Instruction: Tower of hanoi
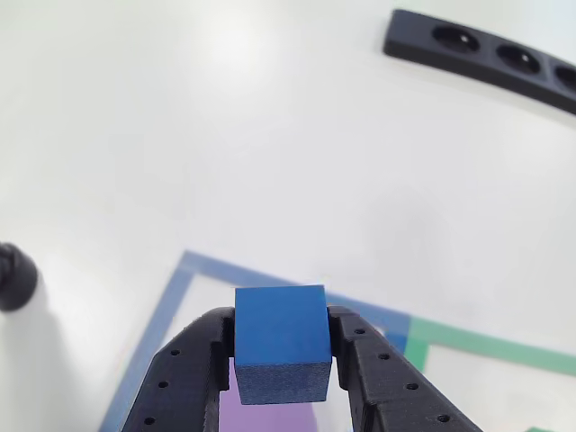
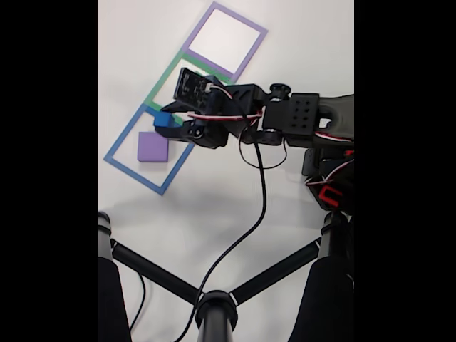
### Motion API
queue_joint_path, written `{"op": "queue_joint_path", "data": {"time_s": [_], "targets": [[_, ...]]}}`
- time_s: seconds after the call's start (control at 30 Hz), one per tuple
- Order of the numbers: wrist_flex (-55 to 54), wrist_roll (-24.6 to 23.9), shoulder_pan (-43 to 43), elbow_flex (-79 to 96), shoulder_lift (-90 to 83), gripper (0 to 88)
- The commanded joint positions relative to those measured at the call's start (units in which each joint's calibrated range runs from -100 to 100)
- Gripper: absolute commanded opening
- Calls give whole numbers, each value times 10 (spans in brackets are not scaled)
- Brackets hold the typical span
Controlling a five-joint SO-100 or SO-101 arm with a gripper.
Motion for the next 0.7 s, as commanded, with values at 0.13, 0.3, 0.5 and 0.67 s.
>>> {"op": "queue_joint_path", "data": {"time_s": [0.13, 0.3, 0.5, 0.67], "targets": [[-262, 8, -36, 14, 145, 18], [-338, 8, -44, 48, 191, 19], [-403, 8, -38, 60, 251, 19], [-445, 8, -38, 53, 297, 19]]}}
